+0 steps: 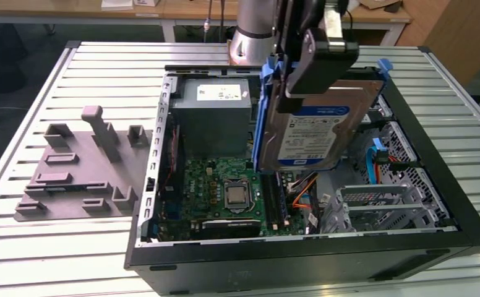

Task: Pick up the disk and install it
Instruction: 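Insert the disk into the insertion slot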

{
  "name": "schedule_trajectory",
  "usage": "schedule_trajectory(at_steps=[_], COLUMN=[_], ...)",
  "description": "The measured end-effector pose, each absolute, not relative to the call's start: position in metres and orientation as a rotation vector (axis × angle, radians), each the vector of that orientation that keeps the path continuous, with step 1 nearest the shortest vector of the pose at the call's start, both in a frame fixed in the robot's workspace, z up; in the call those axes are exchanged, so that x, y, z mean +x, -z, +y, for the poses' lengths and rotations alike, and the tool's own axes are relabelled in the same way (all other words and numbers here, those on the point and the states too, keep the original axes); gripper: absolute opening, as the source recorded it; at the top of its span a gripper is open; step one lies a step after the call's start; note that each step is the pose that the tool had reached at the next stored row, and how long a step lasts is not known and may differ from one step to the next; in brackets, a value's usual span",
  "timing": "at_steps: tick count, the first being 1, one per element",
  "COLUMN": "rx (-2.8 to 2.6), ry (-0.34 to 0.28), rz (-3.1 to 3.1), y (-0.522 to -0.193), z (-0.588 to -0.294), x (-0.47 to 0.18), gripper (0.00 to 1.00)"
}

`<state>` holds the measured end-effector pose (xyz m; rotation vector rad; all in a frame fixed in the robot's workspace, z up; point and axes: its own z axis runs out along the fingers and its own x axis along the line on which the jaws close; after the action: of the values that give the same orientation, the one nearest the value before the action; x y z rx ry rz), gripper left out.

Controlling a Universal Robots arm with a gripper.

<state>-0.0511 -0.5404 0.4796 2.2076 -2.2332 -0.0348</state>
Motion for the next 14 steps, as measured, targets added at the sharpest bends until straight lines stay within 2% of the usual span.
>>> schedule_trajectory(at_steps=[14], rx=[2.208], ry=[0.035], rz=[-2.234], y=[-0.476], z=[-0.561], x=[-0.043], gripper=[0.36])
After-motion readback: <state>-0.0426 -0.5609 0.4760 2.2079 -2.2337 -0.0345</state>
